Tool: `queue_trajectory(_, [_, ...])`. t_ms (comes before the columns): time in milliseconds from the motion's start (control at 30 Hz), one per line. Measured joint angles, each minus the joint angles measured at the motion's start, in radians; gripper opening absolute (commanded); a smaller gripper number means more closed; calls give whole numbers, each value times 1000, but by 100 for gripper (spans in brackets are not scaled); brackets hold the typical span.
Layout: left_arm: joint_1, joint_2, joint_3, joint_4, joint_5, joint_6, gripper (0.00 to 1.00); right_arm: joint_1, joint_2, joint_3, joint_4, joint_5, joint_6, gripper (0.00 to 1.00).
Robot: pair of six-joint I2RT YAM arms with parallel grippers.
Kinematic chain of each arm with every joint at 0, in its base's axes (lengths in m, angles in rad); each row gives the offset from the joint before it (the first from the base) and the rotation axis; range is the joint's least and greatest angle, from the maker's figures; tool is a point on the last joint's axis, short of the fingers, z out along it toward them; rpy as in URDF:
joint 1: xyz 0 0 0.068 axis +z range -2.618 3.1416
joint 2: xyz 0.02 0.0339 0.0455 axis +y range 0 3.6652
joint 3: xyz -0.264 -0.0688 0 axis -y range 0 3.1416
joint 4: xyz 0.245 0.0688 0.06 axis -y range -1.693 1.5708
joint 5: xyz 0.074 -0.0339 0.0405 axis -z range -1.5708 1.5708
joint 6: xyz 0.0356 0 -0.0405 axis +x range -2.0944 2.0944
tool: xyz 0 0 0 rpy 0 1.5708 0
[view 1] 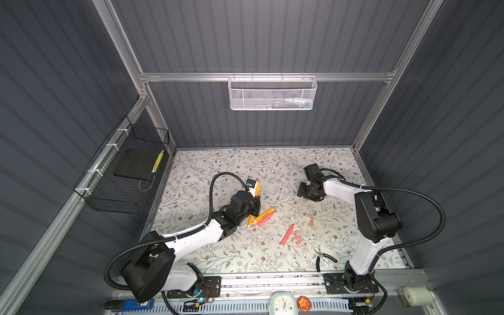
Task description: Insert the pens into the pen caps
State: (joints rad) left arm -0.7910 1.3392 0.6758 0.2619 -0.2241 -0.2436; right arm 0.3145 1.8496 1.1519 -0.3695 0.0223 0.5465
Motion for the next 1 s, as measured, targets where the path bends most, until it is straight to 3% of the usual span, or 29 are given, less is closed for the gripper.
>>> queue_trajectory(267, [0, 0, 0, 0, 0, 0, 0, 24, 48, 34, -10, 14, -25, 59])
queue_trajectory(600, [0, 0, 0, 0, 1, 0, 0, 149, 91, 114, -29, 27, -80, 58])
queue_trajectory(1000, [0, 0, 0, 0, 0, 0, 0, 172, 18, 25, -78, 67, -55, 59])
